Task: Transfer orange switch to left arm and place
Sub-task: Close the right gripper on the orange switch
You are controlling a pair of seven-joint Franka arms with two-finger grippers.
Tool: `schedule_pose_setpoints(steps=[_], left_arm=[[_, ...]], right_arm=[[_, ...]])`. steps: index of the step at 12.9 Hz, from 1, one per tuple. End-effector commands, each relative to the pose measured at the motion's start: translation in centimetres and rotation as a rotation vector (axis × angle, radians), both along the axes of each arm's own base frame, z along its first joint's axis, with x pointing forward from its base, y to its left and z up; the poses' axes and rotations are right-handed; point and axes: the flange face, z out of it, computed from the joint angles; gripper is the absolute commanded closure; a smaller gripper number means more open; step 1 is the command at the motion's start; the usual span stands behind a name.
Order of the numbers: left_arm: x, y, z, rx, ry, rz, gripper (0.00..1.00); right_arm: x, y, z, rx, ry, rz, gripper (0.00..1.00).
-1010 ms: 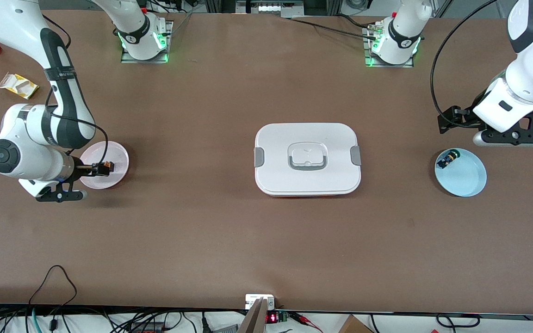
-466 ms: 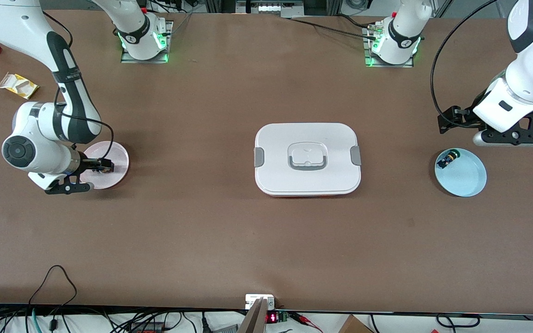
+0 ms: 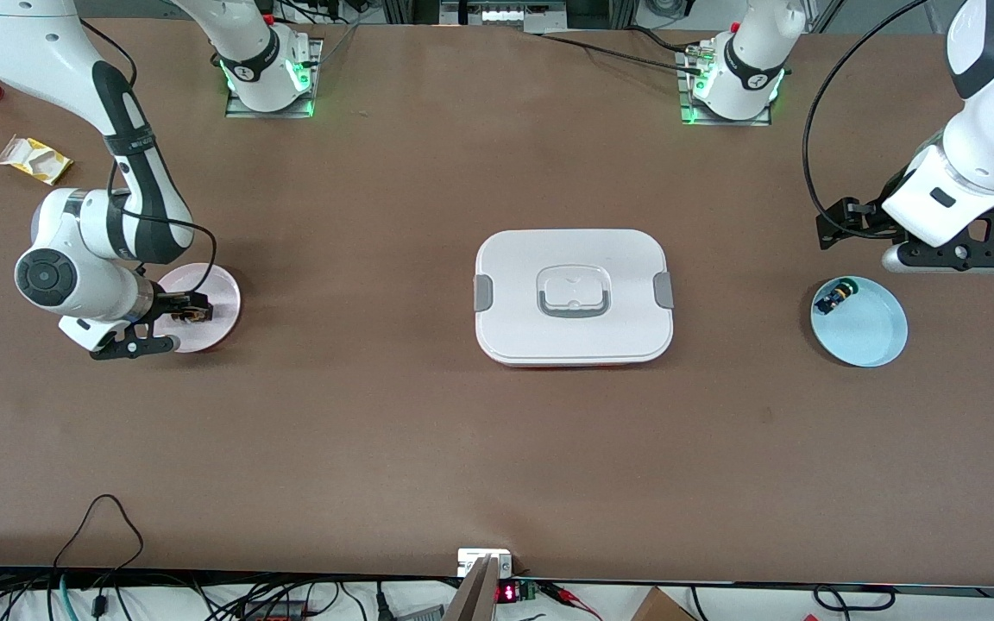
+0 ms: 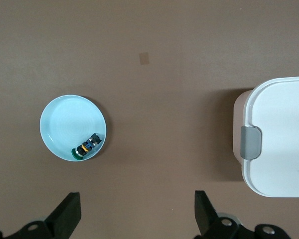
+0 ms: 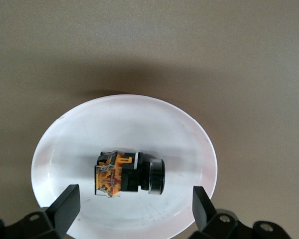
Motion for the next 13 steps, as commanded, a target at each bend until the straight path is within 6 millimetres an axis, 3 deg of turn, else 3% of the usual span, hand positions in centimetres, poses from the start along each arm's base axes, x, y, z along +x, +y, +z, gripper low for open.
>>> schedule_pose_setpoints(steps=[1,13], left_arm=[[0.3,-0.1,0.5,-0.015,-0.007,0.000,0.00],[0.3,-0.2,0.6,-0.015,-0.008,-0.002,0.00]], right_arm=[[-0.6,-0.5,-0.3,0.000,-0.005,0.029,0.00],[-1.0,0.0,-2.8,0.009,-0.001,-0.102,0.00]])
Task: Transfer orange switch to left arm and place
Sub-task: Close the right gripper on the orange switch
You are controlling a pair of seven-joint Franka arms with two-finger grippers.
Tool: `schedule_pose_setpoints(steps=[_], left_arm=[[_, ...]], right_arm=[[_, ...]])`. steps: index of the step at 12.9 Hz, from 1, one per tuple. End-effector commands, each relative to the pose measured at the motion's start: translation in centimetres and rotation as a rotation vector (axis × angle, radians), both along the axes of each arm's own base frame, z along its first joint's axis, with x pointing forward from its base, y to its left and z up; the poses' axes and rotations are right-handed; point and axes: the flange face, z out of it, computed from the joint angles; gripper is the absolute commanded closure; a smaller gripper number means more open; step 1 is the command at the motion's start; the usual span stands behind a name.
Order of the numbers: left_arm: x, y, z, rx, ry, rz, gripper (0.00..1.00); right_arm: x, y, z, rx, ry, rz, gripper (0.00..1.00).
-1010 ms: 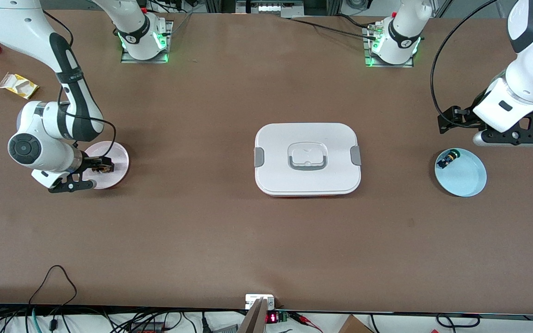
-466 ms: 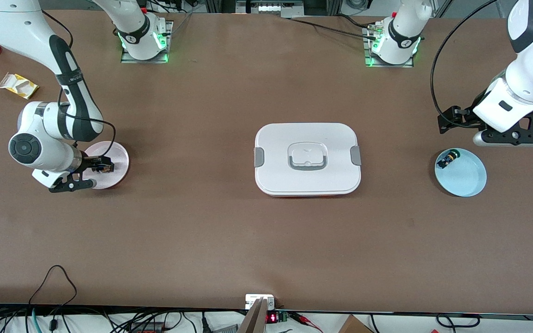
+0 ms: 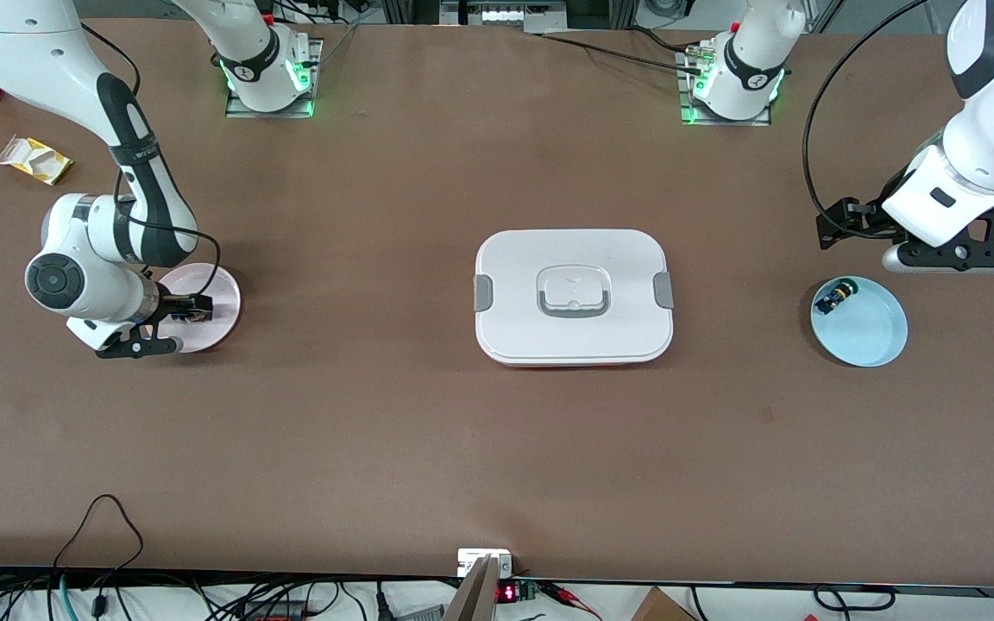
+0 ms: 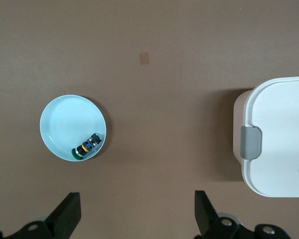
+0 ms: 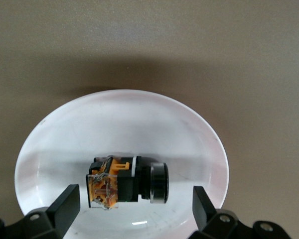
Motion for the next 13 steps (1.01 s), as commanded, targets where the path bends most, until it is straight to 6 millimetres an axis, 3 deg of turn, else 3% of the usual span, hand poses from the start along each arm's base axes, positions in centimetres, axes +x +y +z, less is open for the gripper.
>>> schedule_pose_setpoints(steps=[1,13], left_arm=[[0.3,-0.2,0.5,-0.015,-0.007,-0.002,0.00],[0.3,-0.2,0.5,-0.015,-0.007,0.000,0.00]], right_arm=[[-0.4,0.2,-0.6,0.009,-0.005,-0.022,0.00],[-1.0,0.4,-3.1,0.010,0.015,-0.014,0.01]])
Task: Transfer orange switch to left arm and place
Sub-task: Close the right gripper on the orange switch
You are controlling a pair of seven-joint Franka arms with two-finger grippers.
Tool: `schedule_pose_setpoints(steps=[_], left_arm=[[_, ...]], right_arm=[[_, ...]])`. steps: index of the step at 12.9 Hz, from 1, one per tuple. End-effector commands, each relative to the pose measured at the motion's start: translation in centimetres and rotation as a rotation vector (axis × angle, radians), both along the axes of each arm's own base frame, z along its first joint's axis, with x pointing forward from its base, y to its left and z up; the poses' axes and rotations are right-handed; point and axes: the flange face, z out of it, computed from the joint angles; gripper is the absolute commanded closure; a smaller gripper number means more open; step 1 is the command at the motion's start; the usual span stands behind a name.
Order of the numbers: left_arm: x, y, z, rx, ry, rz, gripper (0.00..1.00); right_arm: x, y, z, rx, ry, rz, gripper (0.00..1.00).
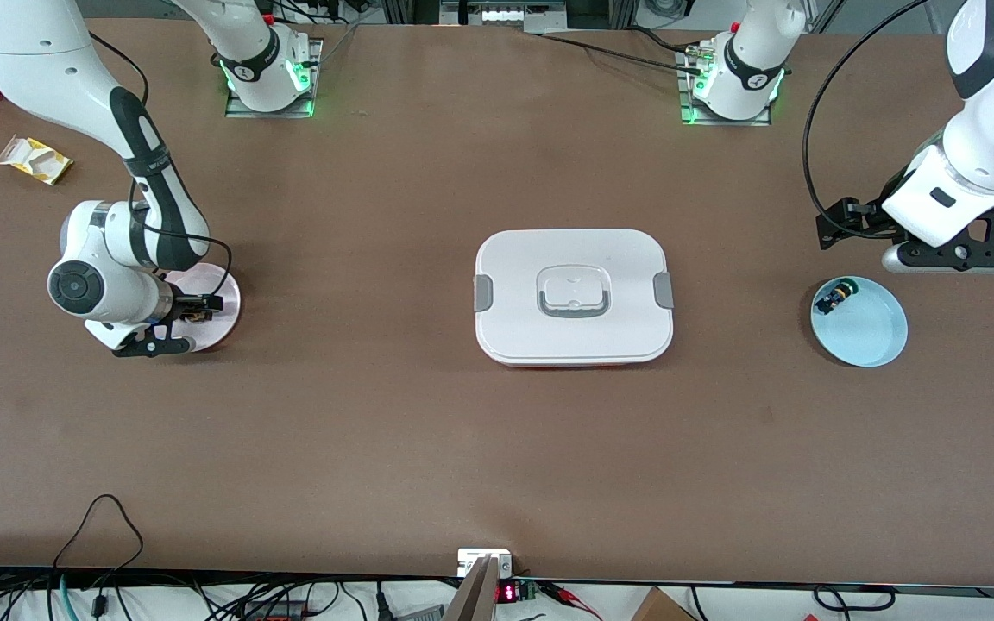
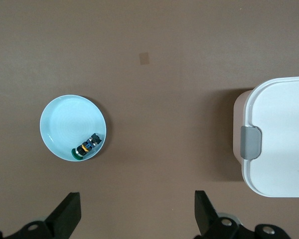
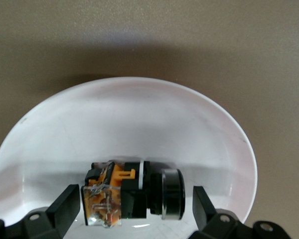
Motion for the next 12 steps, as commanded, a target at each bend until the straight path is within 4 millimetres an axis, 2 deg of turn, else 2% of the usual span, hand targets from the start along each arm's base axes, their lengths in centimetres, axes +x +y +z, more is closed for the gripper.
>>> schedule_pose_setpoints(steps=[1,3,5,7,8,10,12], left_arm=[[0.3,-0.2,0.5,-0.015,-0.007,0.000,0.00],[0.3,-0.2,0.6,-0.015,-0.008,0.000,0.00],[0.3,-0.2,0.6,-0.015,-0.008,0.000,0.00],[0.3,-0.2,0.5,-0.015,-0.007,0.000,0.00],[0.3,-0.2,0.6,-0.015,-0.008,0.000,0.00],[0.3,-0.2,0.6,-0.015,-0.008,0.000,0.00],[0.3,-0.2,0.6,-0.015,-0.008,0.000,0.00]], right_arm=[[-0.2,0.0,0.0,0.009,-0.015,-0.016,0.09],[-0.2,-0.1,0.0,0.008,-0.017,-0.024,0.42],[0.0,0.0,0.4,0.012,-0.017,-0.038,0.62],[0.3,0.9,1.2,0.022,-0.029,-0.028,0.68],[0.8,1.0,2.4,0.036,-0.047,-0.043,0.68],[1.5,0.8,5.8,0.051,-0.041,-0.060,0.69],[2.4,1.0,9.4,0.064,-0.045,-0.003,0.68]])
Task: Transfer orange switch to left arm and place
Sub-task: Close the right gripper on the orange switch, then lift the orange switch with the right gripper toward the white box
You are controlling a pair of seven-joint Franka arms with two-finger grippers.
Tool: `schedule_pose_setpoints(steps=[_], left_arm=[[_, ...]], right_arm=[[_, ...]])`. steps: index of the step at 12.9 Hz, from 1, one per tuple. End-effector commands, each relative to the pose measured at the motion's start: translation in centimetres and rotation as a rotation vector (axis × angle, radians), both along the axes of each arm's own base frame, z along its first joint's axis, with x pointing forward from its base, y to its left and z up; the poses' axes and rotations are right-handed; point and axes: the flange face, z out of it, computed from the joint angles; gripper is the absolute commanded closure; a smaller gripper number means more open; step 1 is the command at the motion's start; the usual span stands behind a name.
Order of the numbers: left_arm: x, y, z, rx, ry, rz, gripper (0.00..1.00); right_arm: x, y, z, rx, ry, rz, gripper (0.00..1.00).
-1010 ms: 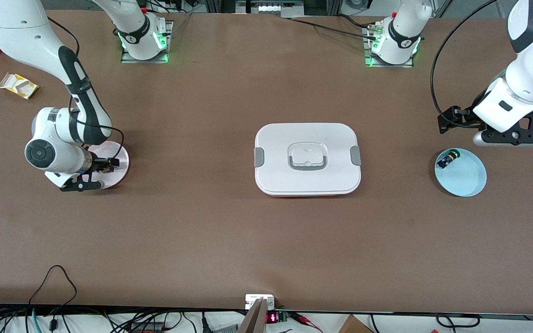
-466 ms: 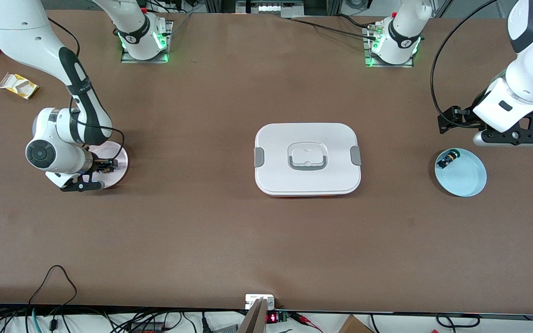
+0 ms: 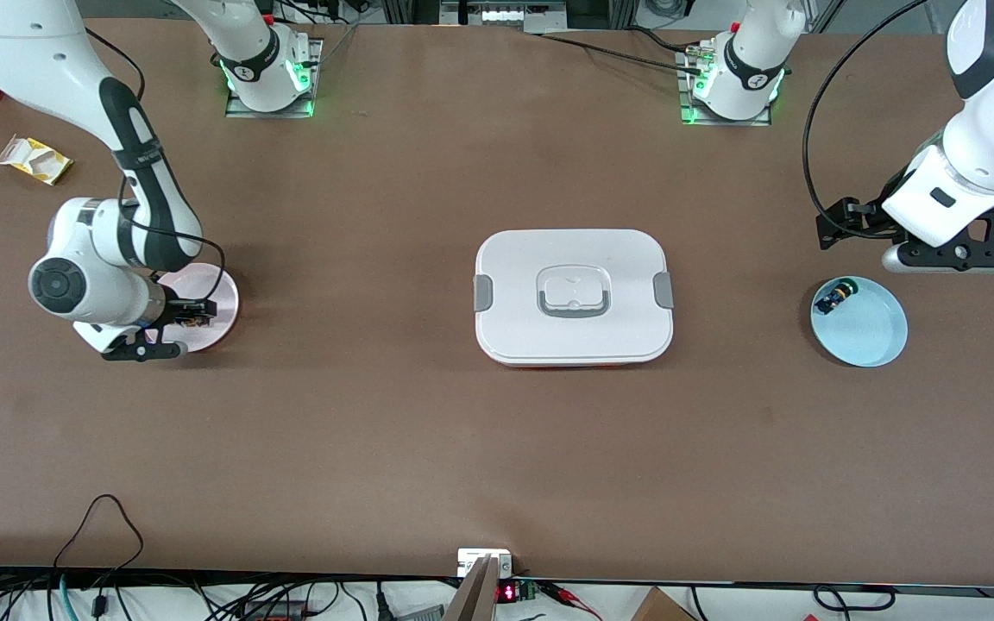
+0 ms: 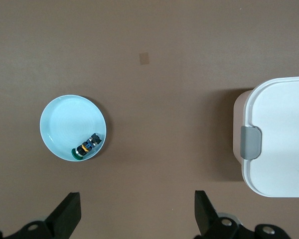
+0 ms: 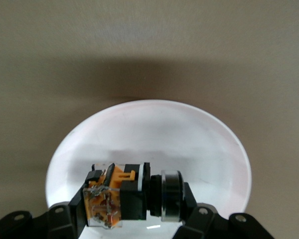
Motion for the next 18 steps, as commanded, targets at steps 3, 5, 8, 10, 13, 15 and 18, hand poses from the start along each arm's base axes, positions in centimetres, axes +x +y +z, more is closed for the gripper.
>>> schedule_pose_setpoints(steps=[3,5,8,10,13,15,18], left_arm=[[0.3,-0.2,0.5,-0.015,-0.007,0.000,0.00],[0.3,-0.2,0.5,-0.015,-0.007,0.000,0.00],[0.3,-0.2,0.5,-0.015,-0.007,0.000,0.00],[0.3,-0.2,0.5,-0.015,-0.007,0.001,0.00],[0.3,-0.1,0.5,-0.015,-0.007,0.001,0.00],[0.3,-0.1,0.6,-0.015,-0.008,0.001,0.00],[0.3,-0.1,0.5,-0.016,-0.007,0.002,0.00]], right_arm=[[1.5,1.7,10.2,0.041,-0.008,0.076,0.68],[2.5,3.2,14.3,0.060,0.020,0.138,0.68],[2.6,4.3,20.2,0.101,0.001,0.148,0.69],[2.0,5.8,23.4,0.133,-0.043,0.286,0.74],[1.0,7.9,27.2,0.247,-0.114,0.400,0.86],[0.0,10.9,28.6,0.311,-0.117,0.491,0.97],[-1.4,16.8,29.8,0.394,-0.126,0.619,1.00]])
